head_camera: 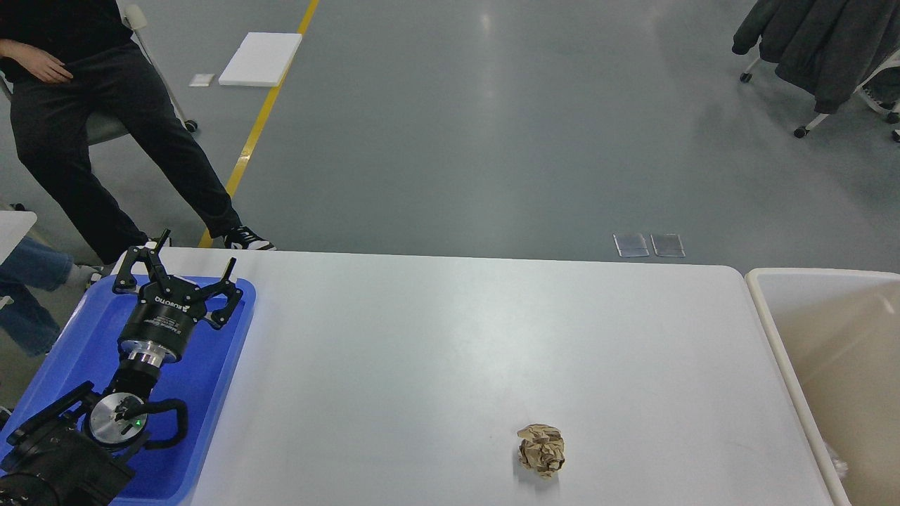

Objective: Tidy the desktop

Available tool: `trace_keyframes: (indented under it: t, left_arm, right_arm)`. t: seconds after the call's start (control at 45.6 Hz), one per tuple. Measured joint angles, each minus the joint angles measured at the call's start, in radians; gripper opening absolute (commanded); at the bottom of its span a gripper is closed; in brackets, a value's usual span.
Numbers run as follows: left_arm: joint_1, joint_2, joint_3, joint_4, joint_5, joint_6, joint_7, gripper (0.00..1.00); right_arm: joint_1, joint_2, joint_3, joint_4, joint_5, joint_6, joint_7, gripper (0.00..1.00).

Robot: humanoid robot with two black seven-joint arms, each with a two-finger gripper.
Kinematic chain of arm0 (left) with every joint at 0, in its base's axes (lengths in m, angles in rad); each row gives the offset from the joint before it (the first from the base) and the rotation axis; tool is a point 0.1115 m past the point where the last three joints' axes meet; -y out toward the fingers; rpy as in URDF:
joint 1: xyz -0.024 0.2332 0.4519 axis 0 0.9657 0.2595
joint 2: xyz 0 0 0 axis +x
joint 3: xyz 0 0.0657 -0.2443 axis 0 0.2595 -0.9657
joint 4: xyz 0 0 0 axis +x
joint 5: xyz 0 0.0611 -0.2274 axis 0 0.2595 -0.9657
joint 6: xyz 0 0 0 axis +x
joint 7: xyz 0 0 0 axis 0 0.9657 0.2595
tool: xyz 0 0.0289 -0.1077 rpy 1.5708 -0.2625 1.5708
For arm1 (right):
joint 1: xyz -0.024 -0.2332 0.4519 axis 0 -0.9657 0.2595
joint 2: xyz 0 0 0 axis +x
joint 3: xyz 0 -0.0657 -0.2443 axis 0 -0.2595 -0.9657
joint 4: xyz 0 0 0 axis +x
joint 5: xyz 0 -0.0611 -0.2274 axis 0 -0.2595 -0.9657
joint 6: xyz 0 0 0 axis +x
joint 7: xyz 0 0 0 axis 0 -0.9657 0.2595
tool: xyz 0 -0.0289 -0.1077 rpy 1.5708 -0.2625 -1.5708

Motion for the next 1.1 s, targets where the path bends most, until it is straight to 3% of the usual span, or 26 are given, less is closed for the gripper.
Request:
trace_keyframes:
  t: [0.571,0.856,1.097]
  left_arm:
    - [0.0,0.0,0.0,0.0,0.0,0.0,0.0,0.99]
    - [0.0,0.0,0.0,0.0,0.0,0.0,0.0,0.99]
    - [0.0,0.0,0.0,0.0,0.0,0.0,0.002,0.99]
  right_arm:
    - [0.075,-0.056,-0.008,0.045,-0.039,-0.004,-0.001,0.99]
    - [0.191,-0.147,-0.043,0.193,-0.128,-0.003,-0.001,0.99]
    - [0.345,-0.203,-0.191,0.345,-0.155,0.0,-0.001,0.99]
